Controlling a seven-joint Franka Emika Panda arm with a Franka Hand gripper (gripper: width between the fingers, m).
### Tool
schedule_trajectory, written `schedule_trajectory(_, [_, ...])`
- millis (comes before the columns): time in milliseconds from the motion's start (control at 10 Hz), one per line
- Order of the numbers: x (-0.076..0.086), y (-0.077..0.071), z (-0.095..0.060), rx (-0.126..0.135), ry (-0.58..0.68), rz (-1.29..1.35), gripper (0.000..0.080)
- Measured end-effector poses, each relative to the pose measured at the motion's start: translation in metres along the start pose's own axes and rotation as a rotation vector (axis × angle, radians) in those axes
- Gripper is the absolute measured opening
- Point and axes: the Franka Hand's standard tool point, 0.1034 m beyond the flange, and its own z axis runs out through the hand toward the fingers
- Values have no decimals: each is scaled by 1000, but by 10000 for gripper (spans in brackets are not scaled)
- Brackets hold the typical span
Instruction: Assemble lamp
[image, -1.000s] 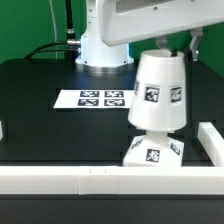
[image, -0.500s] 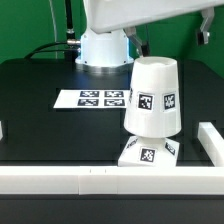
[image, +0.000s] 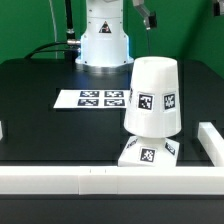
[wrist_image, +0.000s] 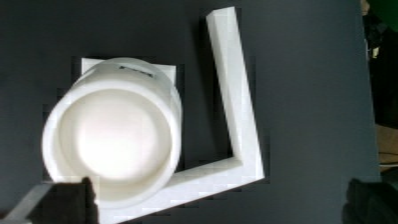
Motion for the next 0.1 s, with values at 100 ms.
schedule_trajectory(100, [0, -1, 0, 0, 0, -1, 699])
